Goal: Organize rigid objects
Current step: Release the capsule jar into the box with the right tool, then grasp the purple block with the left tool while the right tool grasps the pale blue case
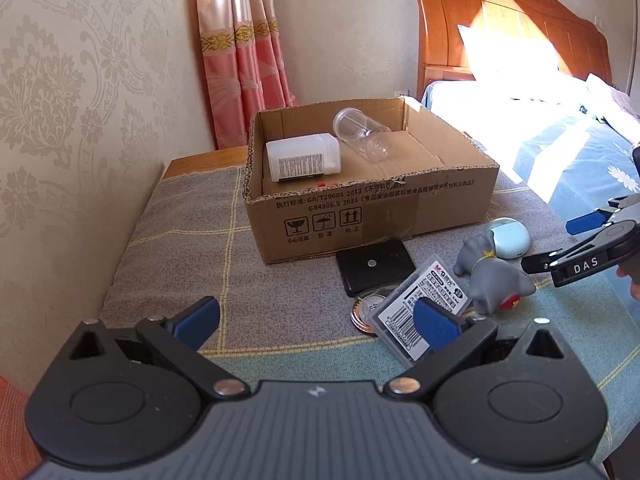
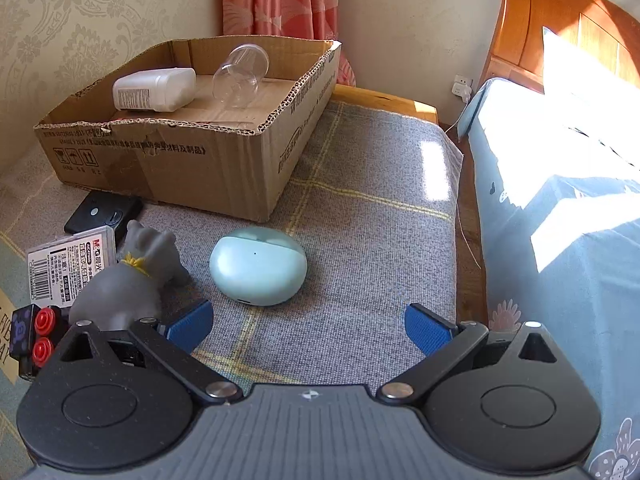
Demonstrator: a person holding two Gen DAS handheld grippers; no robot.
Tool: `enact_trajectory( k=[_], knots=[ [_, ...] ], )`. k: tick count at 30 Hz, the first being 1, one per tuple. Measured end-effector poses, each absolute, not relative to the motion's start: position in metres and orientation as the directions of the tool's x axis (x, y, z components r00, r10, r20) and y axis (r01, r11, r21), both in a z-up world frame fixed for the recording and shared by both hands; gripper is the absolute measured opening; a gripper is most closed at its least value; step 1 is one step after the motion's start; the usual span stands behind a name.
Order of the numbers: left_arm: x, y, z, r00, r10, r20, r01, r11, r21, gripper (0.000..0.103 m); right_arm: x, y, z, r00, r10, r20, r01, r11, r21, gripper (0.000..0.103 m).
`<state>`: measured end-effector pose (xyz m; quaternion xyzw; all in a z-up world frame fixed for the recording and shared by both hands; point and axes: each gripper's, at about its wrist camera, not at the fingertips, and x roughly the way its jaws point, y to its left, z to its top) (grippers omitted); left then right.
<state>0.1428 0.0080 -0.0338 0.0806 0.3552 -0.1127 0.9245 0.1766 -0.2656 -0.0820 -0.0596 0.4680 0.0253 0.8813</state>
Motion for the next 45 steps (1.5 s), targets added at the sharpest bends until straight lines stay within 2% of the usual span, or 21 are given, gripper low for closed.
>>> enact_trajectory(
  k=[3,12,19,23,26,28,33,39,41,42,43,45],
  knots=[
    [0.144,0.001,-0.036,0.714,-0.146,-0.684,0.266,0.961,0.073,0.102,0.181,-0.266,-0.094,0.55,-0.029,-0.834,-0.125,0.985,-0.117,0.103],
    [0.151,-0.017,-0.041,0.697,-0.15,-0.701,0.284,0.956,0.078,0.102,0.214,-0.269,-0.099,0.576,0.065,-0.815,-0.214,0.974,-0.073,0.103],
    [0.139,-0.032,-0.049,0.626,-0.294,-0.722,0.448,0.894,0.025,0.102,0.22,-0.272,-0.103,0.6,0.122,-0.791,-0.265,0.963,-0.053,0.103],
    [0.127,-0.043,-0.057,0.594,-0.358,-0.721,0.549,0.835,0.038,0.102,0.217,-0.273,-0.103,0.607,0.125,-0.785,-0.265,0.963,-0.052,0.103],
    [0.122,-0.052,-0.064,0.581,-0.369,-0.725,0.599,0.797,0.074,0.096,0.217,-0.273,-0.103,0.61,0.125,-0.783,-0.263,0.963,-0.052,0.103],
    [0.121,-0.054,-0.067,0.565,-0.389,-0.728,0.626,0.777,0.071,0.086,0.217,-0.273,-0.103,0.61,0.125,-0.783,-0.264,0.963,-0.052,0.103],
    [0.127,-0.06,-0.076,0.538,-0.392,-0.747,0.644,0.762,0.064,0.085,0.217,-0.274,-0.103,0.606,0.126,-0.785,-0.267,0.962,-0.052,0.103],
    [0.126,-0.064,-0.083,0.505,-0.399,-0.765,0.68,0.73,0.069,0.068,0.215,-0.274,-0.102,0.602,0.133,-0.787,-0.278,0.959,-0.05,0.103],
    [0.124,-0.064,-0.084,0.495,-0.404,-0.77,0.69,0.721,0.065,0.066,0.214,-0.274,-0.102,0.599,0.134,-0.79,-0.282,0.958,-0.051,0.103],
    [0.123,-0.064,-0.085,0.489,-0.405,-0.773,0.693,0.718,0.062,0.061,0.214,-0.274,-0.102,0.598,0.134,-0.79,-0.282,0.958,-0.051,0.103],
    [0.123,-0.063,-0.086,0.481,-0.404,-0.778,0.696,0.716,0.059,0.052,0.212,-0.274,-0.101,0.598,0.133,-0.79,-0.281,0.958,-0.051,0.103],
    [0.122,-0.061,-0.088,0.472,-0.403,-0.784,0.69,0.723,0.044,0.05,0.21,-0.273,-0.101,0.597,0.131,-0.791,-0.281,0.958,-0.053,0.103]
  ],
)
